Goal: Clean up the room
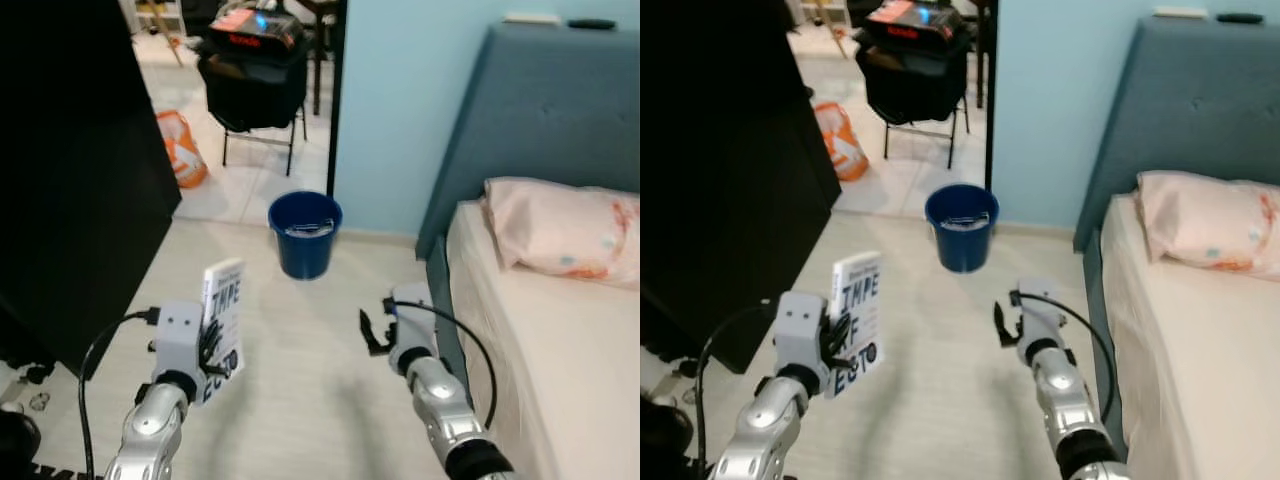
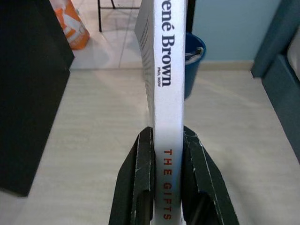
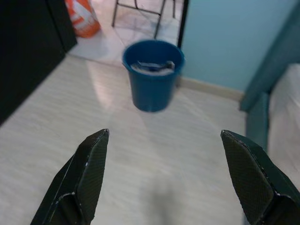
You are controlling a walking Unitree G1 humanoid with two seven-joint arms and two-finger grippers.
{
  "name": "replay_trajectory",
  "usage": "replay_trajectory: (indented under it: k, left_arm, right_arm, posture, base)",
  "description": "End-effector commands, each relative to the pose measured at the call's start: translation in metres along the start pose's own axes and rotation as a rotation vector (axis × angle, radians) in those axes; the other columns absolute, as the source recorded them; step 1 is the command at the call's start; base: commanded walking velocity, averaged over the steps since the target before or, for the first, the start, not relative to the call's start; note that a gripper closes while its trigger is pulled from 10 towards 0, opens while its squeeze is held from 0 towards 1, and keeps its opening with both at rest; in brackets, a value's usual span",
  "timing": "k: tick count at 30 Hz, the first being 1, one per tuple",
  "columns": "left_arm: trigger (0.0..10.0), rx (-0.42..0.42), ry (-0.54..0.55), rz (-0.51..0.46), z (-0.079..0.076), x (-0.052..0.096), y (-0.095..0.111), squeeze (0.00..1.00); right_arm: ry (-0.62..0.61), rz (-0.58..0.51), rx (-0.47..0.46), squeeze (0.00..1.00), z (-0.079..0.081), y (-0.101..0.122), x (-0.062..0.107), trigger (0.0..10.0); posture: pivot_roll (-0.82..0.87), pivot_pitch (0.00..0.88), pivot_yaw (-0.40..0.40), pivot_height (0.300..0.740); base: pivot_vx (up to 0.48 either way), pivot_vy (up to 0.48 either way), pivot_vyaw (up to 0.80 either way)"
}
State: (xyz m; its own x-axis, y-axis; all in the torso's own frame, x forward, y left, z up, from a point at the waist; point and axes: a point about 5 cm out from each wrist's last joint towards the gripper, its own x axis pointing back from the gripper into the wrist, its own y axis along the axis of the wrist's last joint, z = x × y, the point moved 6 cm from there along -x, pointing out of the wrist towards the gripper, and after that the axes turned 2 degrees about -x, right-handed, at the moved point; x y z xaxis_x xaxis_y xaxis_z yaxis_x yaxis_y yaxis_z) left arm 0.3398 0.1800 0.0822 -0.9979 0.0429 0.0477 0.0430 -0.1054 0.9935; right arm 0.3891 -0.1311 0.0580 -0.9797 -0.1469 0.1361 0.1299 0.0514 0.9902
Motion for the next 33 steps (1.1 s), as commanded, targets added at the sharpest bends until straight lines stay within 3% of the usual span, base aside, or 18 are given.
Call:
replay_trajectory:
  k: [1, 16, 26, 33]
  left_arm:
    - [10.0, -0.001, 0.029, -0.014, 0.0094, 0.0030, 0.0013, 0.00]
    - [10.0, 0.000, 0.029, -0.014, 0.0098, 0.0038, 0.0008, 0.00]
    - [10.0, 0.000, 0.029, -0.013, 0.0091, 0.0045, 0.0004, 0.00]
    - [10.0, 0.000, 0.024, -0.014, 0.0084, 0.0036, 0.0002, 0.00]
  right_arm:
    - [0.014, 0.014, -0.006, 0.00, 0.0071, -0.0054, 0.0011, 10.0]
    - [0.004, 0.026, -0.017, 0.00, 0.0055, -0.0078, 0.0013, 10.0]
    - [0.006, 0.030, -0.016, 0.00, 0.0055, -0.0085, 0.0012, 10.0]
    - [0.009, 0.029, -0.012, 0.00, 0.0057, -0.0089, 0.0015, 10.0]
  posture:
    - [0.05, 0.106, 0.003, 0.740]
    - [0.05, 0.106, 0.000, 0.740]
    - [0.05, 0.097, -0.005, 0.740]
    - [0.05, 0.090, -0.005, 0.740]
  base:
    - [0.386, 0.000, 0.00]
    - [0.386, 0.000, 0.00]
    - [0.383, 0.000, -0.67]
    - [0.379, 0.000, 0.00]
